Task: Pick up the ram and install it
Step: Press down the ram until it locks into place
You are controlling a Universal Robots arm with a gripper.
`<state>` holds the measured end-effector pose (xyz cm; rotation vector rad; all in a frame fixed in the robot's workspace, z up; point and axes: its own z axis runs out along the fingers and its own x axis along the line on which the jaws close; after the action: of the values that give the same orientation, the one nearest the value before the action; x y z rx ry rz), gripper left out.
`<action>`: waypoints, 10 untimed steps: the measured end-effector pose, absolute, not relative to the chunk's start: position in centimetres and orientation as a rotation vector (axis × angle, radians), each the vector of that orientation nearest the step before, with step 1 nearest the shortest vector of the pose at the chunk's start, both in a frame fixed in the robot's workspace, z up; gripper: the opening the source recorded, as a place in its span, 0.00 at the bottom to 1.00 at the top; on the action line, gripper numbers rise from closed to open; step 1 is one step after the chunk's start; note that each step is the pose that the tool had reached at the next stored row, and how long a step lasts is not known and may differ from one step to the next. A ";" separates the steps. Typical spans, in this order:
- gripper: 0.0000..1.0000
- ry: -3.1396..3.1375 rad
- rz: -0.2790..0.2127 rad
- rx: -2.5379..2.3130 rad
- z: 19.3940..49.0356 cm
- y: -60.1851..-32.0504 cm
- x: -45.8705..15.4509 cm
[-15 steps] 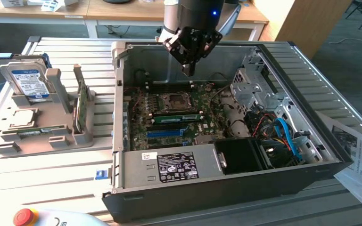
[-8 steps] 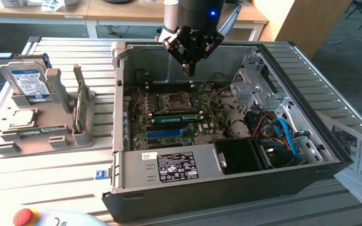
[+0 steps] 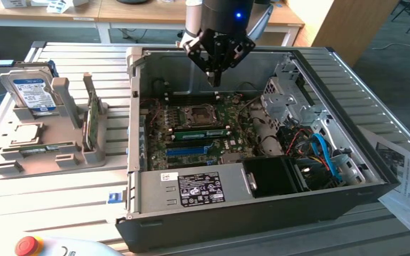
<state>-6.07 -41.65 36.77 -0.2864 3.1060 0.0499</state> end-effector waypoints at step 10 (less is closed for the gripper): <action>0.10 3.115 0.048 -0.121 36.8 -41.6 -6.1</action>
<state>-6.07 -41.65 36.76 -0.1212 3.1153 0.0476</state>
